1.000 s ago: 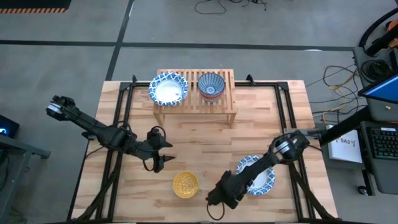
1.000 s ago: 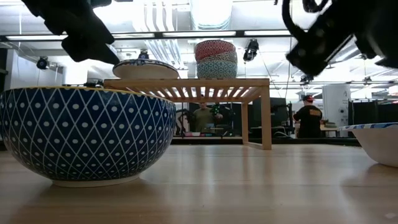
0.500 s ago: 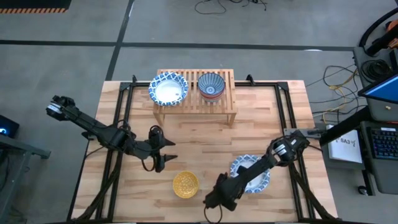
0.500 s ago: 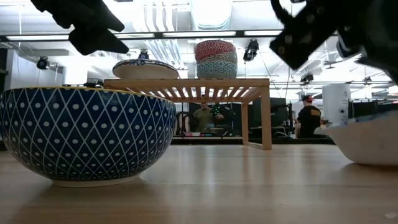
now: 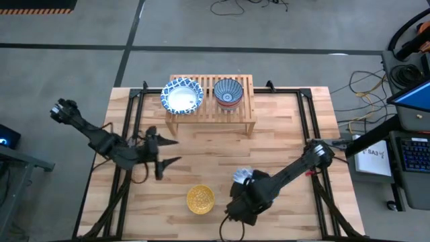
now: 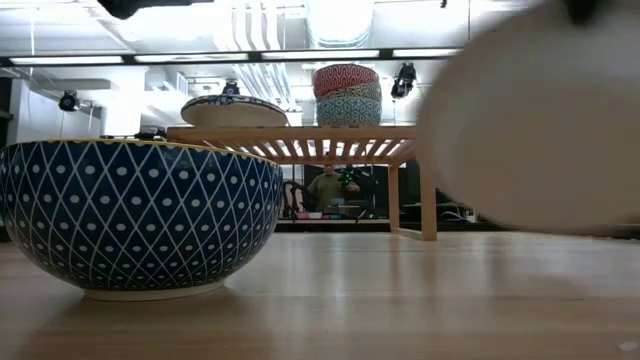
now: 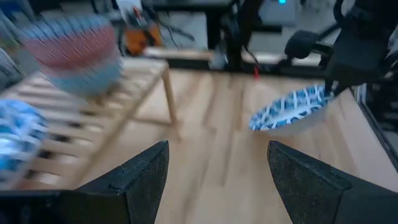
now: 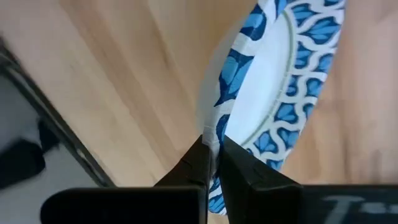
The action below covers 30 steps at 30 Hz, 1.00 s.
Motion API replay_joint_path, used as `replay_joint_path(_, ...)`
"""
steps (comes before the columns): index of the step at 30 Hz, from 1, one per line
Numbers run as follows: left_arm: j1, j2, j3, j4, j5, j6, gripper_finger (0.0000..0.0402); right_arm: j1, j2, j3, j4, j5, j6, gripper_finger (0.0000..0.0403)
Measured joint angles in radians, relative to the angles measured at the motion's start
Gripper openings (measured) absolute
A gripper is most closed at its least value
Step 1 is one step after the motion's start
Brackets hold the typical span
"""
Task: Place and stack bowls onto a shelf
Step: Stack the white patterned bowl on top of the white patterned bowl on the shelf
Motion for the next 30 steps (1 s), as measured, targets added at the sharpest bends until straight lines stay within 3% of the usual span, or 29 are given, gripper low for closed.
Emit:
replay_joint_path(8,-0.172,-0.115,-0.05,-0.002,-0.262,0.013,0.0256,-0.013,-0.038,0.259,0.007,0.349,-0.192,0.0012)
replay_joint_path(14,-0.255,-0.159,-0.052,-0.006,-0.398,0.06,0.0256,-0.074,-0.108,0.234,0.214,0.482,-0.475,0.0012)
replay_joint_path(19,-0.284,-0.185,-0.053,-0.027,-0.463,0.065,0.0256,-0.15,-0.113,0.241,0.409,0.515,-0.825,0.0012)
replay_joint_path(30,-0.299,-0.191,-0.055,-0.108,-0.47,0.038,0.0256,-0.355,-0.111,0.242,0.71,0.537,-1.537,0.0012)
